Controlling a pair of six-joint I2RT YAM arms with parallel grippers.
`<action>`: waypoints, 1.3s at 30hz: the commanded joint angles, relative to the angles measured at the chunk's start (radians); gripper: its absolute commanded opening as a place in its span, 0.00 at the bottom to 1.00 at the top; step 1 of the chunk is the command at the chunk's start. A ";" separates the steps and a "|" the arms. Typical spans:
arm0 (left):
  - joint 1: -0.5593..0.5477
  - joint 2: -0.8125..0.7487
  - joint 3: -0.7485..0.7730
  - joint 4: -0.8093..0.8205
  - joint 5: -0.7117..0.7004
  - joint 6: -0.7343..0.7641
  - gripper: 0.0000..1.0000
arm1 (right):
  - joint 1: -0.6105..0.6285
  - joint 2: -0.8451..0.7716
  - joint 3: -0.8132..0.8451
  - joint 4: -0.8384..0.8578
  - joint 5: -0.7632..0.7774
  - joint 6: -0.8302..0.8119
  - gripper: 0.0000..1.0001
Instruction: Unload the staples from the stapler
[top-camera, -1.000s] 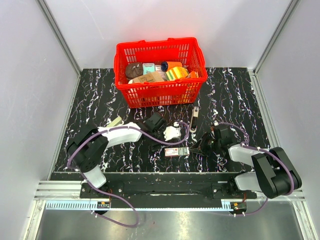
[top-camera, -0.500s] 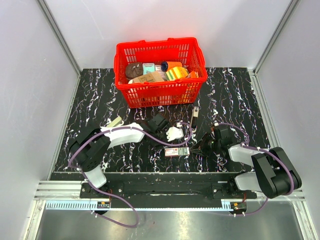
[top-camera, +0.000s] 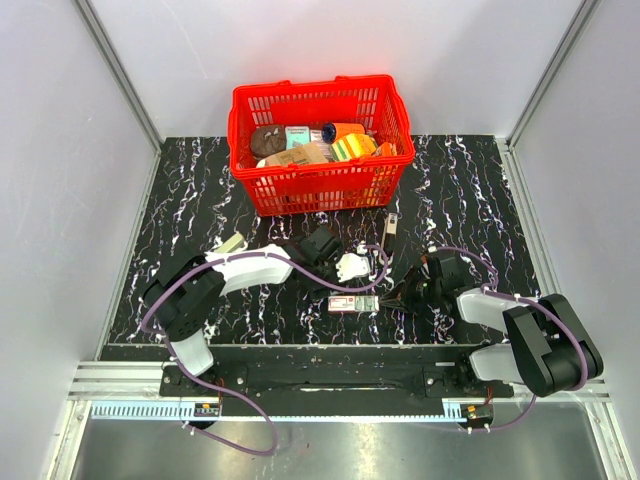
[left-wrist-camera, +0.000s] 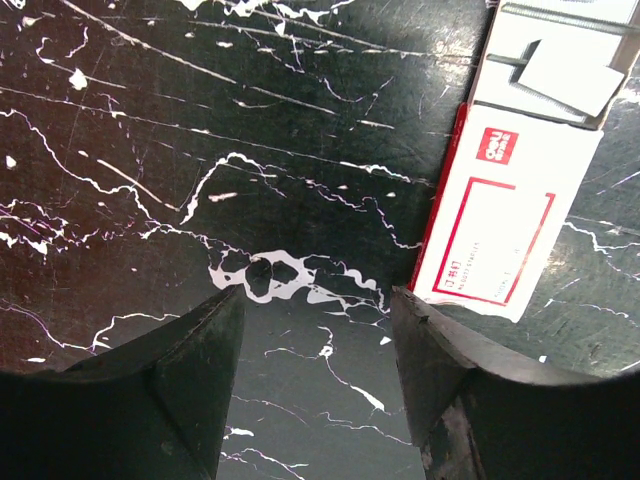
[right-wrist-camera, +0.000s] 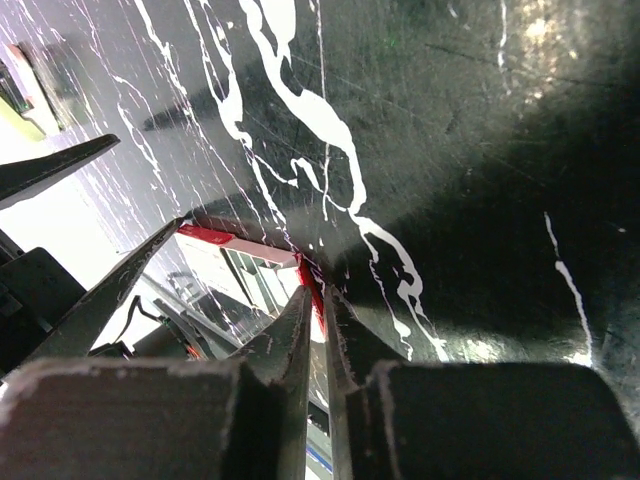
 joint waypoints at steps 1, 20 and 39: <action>-0.012 0.003 0.027 -0.001 -0.004 0.000 0.64 | 0.004 -0.019 0.026 -0.019 0.001 -0.013 0.13; -0.026 -0.014 0.016 -0.002 -0.016 -0.008 0.64 | 0.136 -0.043 0.083 -0.084 0.123 0.010 0.13; 0.055 -0.175 -0.093 -0.081 0.057 0.089 0.71 | 0.138 -0.062 0.077 -0.081 0.122 0.013 0.15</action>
